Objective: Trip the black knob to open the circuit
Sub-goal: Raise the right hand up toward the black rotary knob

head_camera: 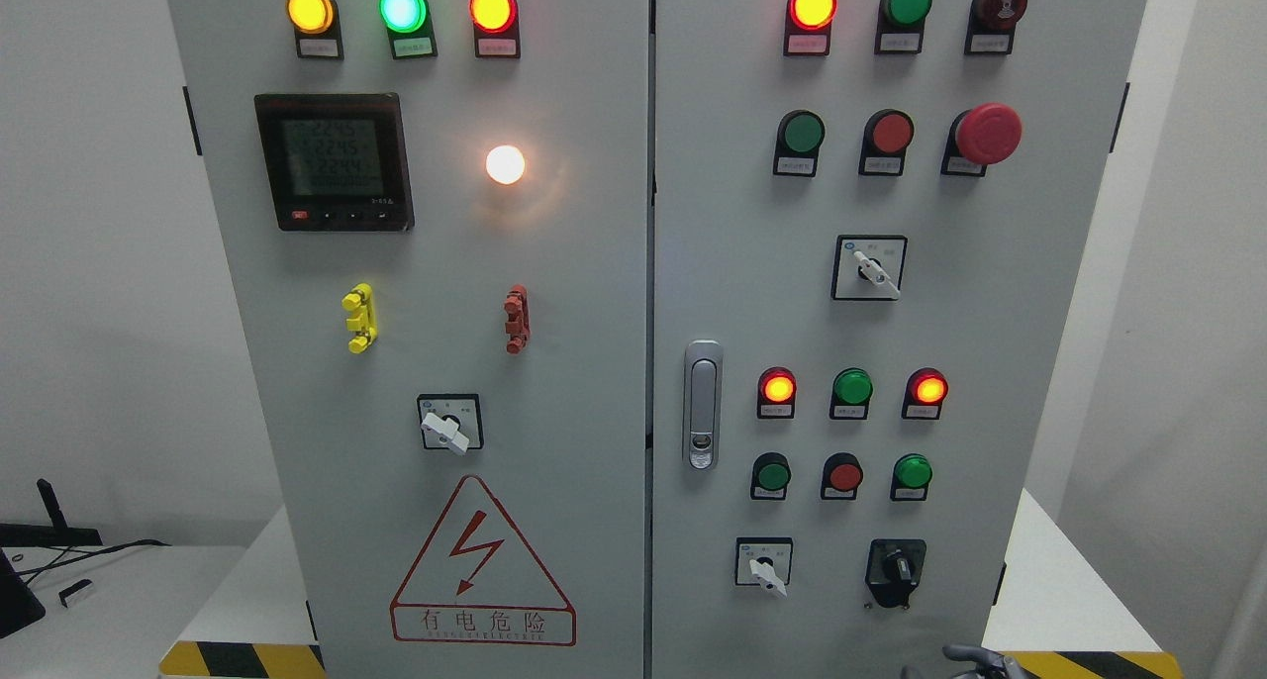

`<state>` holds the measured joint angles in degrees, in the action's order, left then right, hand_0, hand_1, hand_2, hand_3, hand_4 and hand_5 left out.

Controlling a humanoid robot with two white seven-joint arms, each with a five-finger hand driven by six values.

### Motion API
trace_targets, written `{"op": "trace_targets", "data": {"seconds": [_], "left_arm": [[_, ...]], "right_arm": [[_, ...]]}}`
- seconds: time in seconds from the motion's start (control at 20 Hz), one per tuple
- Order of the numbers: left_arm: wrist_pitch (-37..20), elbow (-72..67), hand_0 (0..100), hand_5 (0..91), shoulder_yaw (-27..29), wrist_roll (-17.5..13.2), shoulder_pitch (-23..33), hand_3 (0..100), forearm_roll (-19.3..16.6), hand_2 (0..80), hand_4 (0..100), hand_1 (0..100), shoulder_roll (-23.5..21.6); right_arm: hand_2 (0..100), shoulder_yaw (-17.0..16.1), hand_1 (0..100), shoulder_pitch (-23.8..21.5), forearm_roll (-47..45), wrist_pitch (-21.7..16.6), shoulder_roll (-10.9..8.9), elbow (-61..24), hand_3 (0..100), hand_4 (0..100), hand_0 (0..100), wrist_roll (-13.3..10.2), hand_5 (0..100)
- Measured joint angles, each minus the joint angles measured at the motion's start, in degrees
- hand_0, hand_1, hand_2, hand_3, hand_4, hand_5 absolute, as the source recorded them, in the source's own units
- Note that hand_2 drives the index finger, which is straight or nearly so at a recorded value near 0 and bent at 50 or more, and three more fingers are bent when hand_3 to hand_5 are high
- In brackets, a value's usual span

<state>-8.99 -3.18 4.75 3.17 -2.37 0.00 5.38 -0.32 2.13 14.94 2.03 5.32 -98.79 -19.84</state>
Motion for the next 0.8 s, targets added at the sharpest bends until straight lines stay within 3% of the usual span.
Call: {"op": "trace_targets", "data": {"seconds": [0.8], "left_arm": [[0.0, 0.0, 12, 0.0, 0.0, 0.0, 0.0, 0, 0.0, 0.0, 0, 39, 0.0]], "right_arm": [[45, 0.25, 75, 4.12, 0.23, 1.36, 1.21, 2.94, 73, 80, 27, -0.1, 96]]}}
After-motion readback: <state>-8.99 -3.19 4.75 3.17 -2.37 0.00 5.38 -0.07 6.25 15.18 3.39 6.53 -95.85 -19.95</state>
